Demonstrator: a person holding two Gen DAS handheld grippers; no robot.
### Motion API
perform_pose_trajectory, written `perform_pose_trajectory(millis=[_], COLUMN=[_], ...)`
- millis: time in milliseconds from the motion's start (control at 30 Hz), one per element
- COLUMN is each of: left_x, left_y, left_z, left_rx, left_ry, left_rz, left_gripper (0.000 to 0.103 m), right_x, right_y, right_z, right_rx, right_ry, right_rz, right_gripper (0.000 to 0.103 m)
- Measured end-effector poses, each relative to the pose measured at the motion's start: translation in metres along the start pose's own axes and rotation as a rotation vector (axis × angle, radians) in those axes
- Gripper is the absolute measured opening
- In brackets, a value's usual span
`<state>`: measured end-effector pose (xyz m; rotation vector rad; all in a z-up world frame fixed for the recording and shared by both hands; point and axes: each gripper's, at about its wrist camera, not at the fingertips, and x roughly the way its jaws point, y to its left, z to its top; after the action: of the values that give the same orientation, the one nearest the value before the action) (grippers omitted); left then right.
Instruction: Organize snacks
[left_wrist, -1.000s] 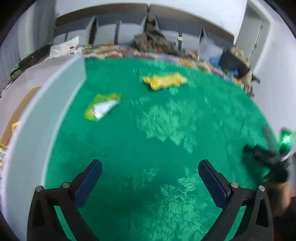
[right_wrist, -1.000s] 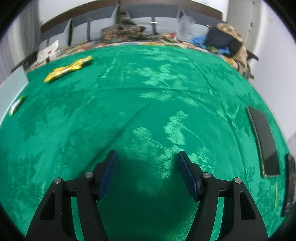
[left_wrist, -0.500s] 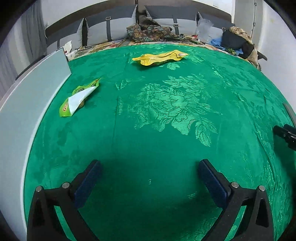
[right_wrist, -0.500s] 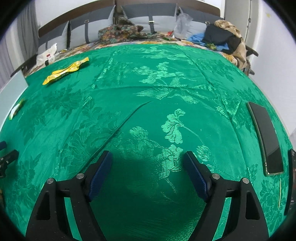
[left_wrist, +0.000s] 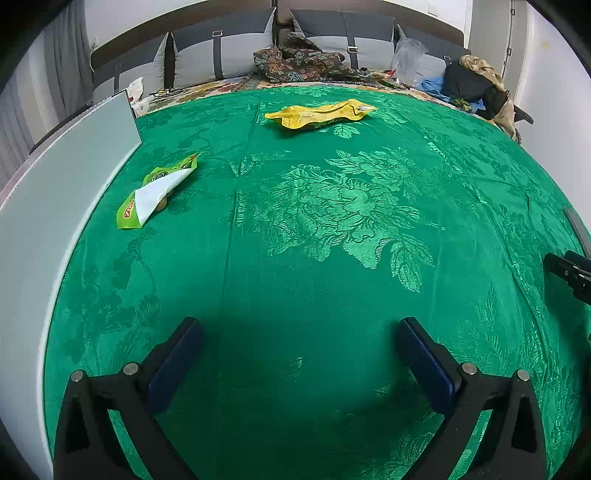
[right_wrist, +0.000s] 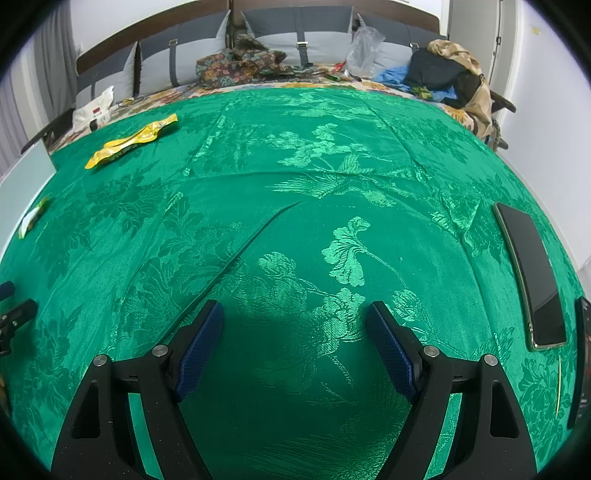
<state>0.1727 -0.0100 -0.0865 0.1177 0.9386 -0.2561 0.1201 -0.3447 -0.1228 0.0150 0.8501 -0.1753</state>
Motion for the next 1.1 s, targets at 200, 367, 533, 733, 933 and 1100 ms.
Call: perform_pose_trajectory(millis=[200,367,533,733,933,1100], left_x=[0.000,0.000,0.002,-0.010,0.048,0.077], left_y=[0.001,0.000,0.002,0.062,0.131,0.140], left_z=[0.000,0.000,0.005,0.061,0.118,0.122], left_rx=[0.000,0.000,0.044,-0.032,-0.177,-0.168], left_ry=[0.000,0.000,0.050,0.017,0.168,0.180], left_rz=[0.000,0.000,-0.033,-0.011,-0.026,0.038], left_gripper=[0.103,0.103,0.103,0.103,0.103,0.103], right_x=[0.000,0.000,0.000,-0.001,-0.001,-0.001], right_y=[0.000,-0.001,0.000,-0.002,-0.001,-0.001], right_z=[0.000,0.000,0.000,0.000,0.000,0.000], right_rx=[0.000,-0.001,0.000,0.000,-0.001,-0.001], right_ry=[0.000,0.000,0.000,0.000,-0.001,-0.001], right_rz=[0.000,0.000,0.001,0.002,0.001,0.001], right_gripper=[0.083,0.083,0.083,0.083,0.083,0.083])
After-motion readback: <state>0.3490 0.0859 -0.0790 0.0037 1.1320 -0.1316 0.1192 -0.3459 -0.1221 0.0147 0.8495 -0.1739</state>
